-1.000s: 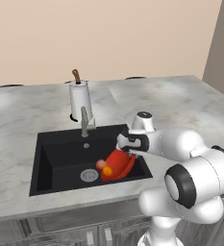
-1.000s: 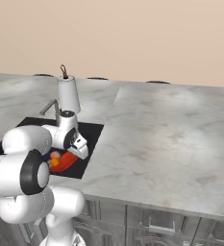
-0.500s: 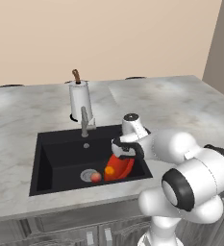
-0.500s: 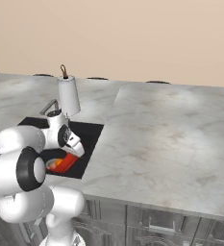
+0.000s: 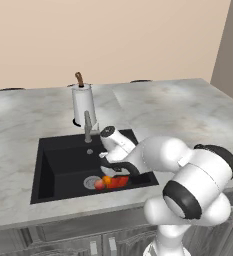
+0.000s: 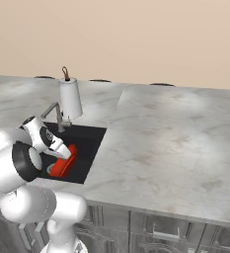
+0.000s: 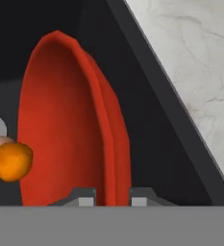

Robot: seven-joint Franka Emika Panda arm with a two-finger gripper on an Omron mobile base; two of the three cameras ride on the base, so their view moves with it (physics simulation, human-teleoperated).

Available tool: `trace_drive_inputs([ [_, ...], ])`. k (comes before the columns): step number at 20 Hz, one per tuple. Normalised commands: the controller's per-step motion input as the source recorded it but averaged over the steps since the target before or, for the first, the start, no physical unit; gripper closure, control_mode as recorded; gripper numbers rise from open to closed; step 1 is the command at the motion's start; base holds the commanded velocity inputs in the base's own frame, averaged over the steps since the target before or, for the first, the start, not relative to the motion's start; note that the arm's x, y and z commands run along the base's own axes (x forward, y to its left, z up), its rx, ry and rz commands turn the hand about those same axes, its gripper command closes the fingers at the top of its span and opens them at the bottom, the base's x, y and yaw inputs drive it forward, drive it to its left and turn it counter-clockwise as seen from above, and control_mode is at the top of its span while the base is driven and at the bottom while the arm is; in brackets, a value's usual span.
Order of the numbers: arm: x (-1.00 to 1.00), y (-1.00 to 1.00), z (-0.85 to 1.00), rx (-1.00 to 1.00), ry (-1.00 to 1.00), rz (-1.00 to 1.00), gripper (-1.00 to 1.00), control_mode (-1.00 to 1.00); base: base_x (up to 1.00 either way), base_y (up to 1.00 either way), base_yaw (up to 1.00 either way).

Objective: Dump the tangerine and peach from the bowl so the bowl can be washed. Place the bowl in the sink after clearing the leftovers.

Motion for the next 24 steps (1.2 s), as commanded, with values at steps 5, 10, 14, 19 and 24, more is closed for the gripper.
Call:
trace_drive_inputs([
  [5, 0.0, 0.07, 0.5, -0.08, -0.09, 0.0, 1.0, -1.0, 0.0, 0.0, 0.0],
  [10, 0.0, 0.0, 0.43, -0.03, -0.06, 0.0, 1.0, -1.0, 0.0, 0.0, 0.0],
  [14, -0.02, 0.0, 0.13, -0.05, -0.02, 0.0, 1.0, -1.0, 0.0, 0.0, 0.0],
  [19, 0.0, 0.0, 0.17, 0.13, -0.03, 0.03, 1.0, -1.0, 0.0, 0.0, 0.0],
  [24, 0.0, -0.01, 0.08, 0.33, -0.01, 0.09, 1.0, -1.0, 0.0, 0.0, 0.0],
])
